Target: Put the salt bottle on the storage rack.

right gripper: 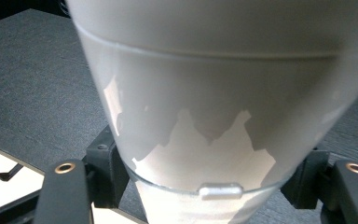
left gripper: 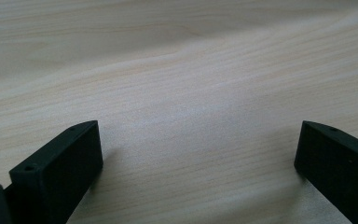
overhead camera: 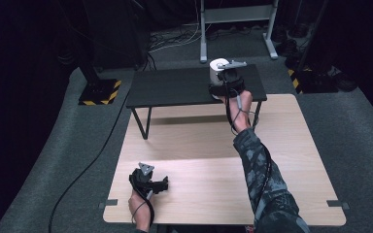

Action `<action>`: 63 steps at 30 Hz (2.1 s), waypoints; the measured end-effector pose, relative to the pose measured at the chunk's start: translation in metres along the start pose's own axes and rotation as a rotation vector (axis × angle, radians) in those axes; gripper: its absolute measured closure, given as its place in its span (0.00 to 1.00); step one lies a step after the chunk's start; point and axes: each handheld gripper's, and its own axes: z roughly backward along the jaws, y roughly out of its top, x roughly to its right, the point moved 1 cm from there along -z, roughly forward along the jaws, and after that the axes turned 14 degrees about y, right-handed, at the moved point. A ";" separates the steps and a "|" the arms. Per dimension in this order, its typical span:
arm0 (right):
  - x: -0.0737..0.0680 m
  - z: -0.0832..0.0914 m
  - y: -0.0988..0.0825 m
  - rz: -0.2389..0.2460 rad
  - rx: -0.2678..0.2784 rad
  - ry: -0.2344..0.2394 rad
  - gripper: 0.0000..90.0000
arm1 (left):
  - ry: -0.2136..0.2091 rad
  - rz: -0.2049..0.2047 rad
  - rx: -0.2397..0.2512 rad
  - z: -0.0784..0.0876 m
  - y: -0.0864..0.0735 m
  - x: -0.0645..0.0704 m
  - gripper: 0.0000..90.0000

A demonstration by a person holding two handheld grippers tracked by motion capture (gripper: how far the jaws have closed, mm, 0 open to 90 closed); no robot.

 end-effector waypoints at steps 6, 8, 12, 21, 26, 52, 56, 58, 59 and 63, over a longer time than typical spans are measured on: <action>0.000 -0.006 0.000 -0.009 -0.004 0.009 0.33 | 0.000 -0.001 0.000 0.000 0.000 0.000 0.00; 0.000 -0.008 0.000 -0.010 -0.010 0.011 0.33 | 0.000 -0.001 0.001 0.000 0.000 0.000 0.00; 0.004 -0.010 -0.004 -0.036 -0.001 0.023 0.33 | -0.001 -0.002 -0.001 0.000 0.000 0.000 0.00; 0.005 -0.011 -0.012 -0.033 0.031 0.024 0.33 | -0.001 -0.002 0.000 0.000 0.000 0.000 0.00; 0.006 -0.011 -0.012 -0.031 0.028 0.027 0.33 | -0.001 -0.002 -0.001 0.000 0.000 0.000 0.00; 0.018 0.032 -0.046 -0.010 -0.058 -0.015 0.00 | 0.001 -0.002 0.000 0.000 0.000 0.000 0.00; 0.029 0.056 -0.073 -0.018 -0.067 -0.036 0.00 | 0.001 -0.002 0.001 0.000 0.000 0.000 0.00; 0.035 0.069 -0.088 -0.025 -0.077 -0.053 0.00 | 0.002 -0.002 0.002 0.000 0.000 0.000 0.00; 0.038 0.076 -0.098 -0.030 -0.081 -0.061 0.00 | 0.002 -0.003 0.002 0.000 0.000 0.000 0.00; 0.046 0.096 -0.140 -0.043 -0.081 -0.083 0.00 | 0.003 -0.002 0.002 0.000 0.000 0.001 0.00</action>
